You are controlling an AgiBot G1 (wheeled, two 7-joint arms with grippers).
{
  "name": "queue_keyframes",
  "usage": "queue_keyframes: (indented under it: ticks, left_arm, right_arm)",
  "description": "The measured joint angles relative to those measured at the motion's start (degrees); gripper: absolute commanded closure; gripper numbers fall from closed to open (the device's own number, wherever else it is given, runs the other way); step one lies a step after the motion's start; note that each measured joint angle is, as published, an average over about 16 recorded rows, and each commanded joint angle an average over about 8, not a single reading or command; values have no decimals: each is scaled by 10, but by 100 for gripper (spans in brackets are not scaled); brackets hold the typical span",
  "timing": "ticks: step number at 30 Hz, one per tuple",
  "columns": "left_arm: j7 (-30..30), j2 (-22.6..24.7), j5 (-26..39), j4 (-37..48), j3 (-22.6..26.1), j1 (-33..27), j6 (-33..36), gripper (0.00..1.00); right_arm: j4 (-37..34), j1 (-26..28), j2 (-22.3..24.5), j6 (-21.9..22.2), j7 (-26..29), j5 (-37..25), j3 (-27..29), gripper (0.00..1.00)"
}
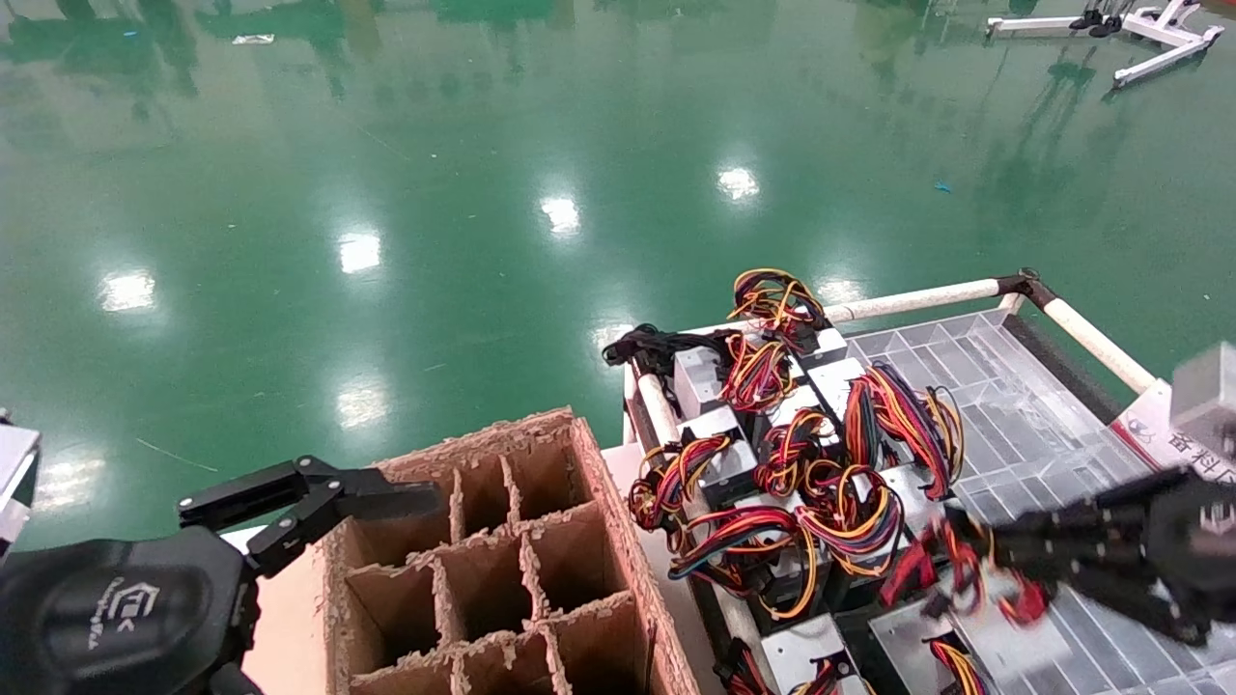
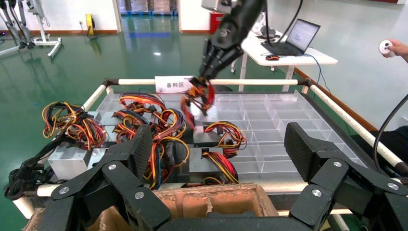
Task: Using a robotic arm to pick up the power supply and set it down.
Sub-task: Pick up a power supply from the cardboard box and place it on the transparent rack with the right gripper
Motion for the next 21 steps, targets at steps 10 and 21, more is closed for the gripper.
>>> queue_keyframes:
  ticks: [10,21]
  left_arm:
    - [0,0,0,0,0,0,0,0]
    - [0,0,0,0,0,0,0,0]
  right_arm:
    - [-24,54,-16,-1,19,9,-34,100]
    - [-50,57,3,13,33,54,-52,100]
